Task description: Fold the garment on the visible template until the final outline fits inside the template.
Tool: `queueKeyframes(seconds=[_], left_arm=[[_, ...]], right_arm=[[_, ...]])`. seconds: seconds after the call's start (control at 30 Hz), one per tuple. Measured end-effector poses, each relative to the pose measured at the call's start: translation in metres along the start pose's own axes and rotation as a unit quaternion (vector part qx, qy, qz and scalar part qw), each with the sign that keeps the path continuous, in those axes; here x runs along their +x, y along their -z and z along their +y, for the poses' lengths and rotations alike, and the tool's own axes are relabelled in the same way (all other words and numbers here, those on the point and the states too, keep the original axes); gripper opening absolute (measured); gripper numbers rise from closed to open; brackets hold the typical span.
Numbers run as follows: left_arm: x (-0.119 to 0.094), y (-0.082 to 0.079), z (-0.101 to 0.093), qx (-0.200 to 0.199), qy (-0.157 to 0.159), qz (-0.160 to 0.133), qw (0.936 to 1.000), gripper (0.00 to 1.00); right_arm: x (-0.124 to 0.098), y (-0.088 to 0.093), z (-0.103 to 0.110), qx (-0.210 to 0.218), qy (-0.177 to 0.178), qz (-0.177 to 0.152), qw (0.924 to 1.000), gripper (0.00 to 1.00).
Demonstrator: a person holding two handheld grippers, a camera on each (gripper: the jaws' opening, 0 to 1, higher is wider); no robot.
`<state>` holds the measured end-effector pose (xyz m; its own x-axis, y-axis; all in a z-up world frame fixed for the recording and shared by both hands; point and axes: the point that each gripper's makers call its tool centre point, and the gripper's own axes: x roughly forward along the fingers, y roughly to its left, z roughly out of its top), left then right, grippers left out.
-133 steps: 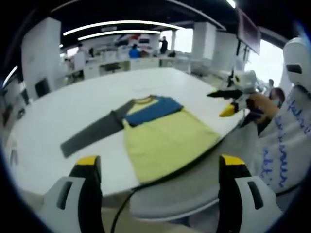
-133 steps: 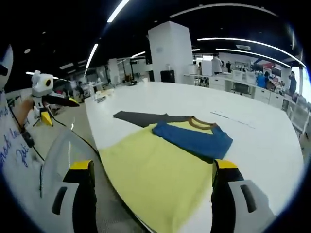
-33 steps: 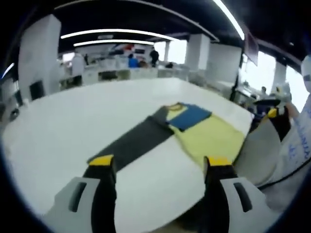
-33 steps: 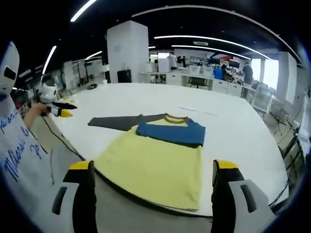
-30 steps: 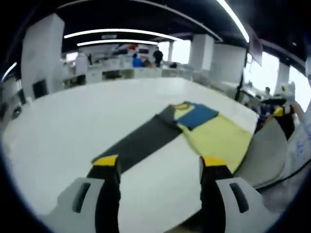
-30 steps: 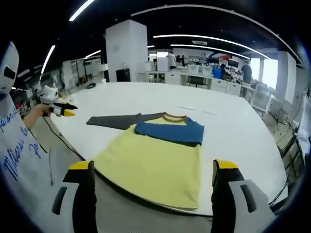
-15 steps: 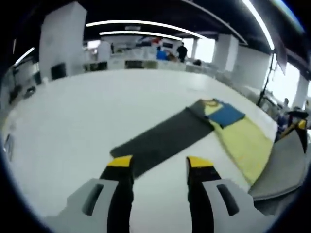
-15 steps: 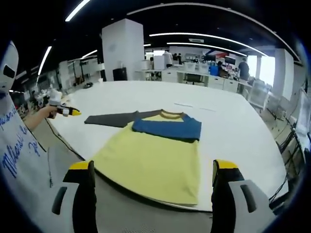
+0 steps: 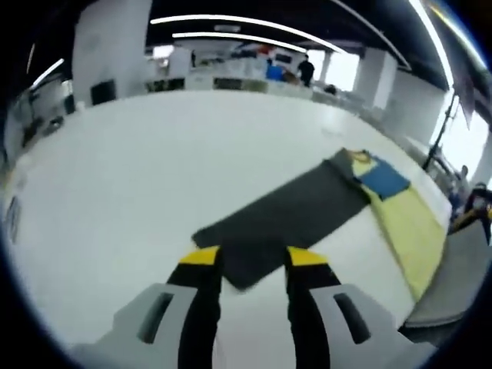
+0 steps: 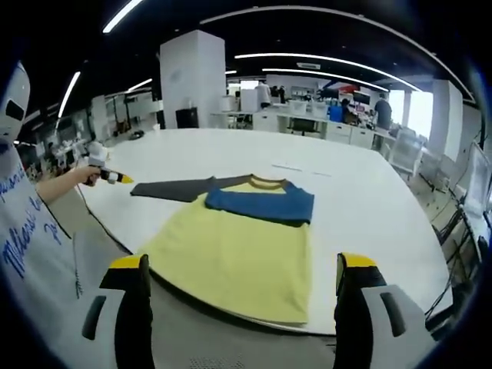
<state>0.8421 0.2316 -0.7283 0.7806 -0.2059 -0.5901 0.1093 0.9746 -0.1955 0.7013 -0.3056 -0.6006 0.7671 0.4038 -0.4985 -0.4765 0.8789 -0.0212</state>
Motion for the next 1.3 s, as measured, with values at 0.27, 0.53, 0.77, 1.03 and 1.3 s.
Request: queueKeyframes(seconds=[0.27, 0.53, 0.77, 1.03, 1.3], left_arm=[[0.018, 0.008, 0.012, -0.016, -0.023, 0.017, 0.9995, 0.24], [0.024, 0.021, 0.018, 0.004, -0.049, 0.038, 0.9981, 0.27], [0.026, 0.027, 0.024, 0.002, -0.059, 0.049, 0.9971, 0.28], [0.025, 0.029, 0.022, 0.008, -0.073, 0.054, 0.9959, 0.29], [0.018, 0.03, 0.013, 0.017, -0.076, 0.053, 0.9955, 0.24]], right_arm=[[-0.001, -0.002, -0.001, -0.002, 0.0, -0.003, 1.0, 1.0], [-0.002, 0.002, -0.002, 0.006, 0.006, 0.0, 1.0, 1.0], [0.0, 0.004, -0.005, 0.012, 0.01, 0.001, 0.9999, 1.0], [0.002, 0.004, -0.004, 0.01, 0.005, 0.003, 0.9999, 1.0], [0.002, 0.007, -0.003, 0.013, 0.005, 0.006, 0.9999, 1.0]])
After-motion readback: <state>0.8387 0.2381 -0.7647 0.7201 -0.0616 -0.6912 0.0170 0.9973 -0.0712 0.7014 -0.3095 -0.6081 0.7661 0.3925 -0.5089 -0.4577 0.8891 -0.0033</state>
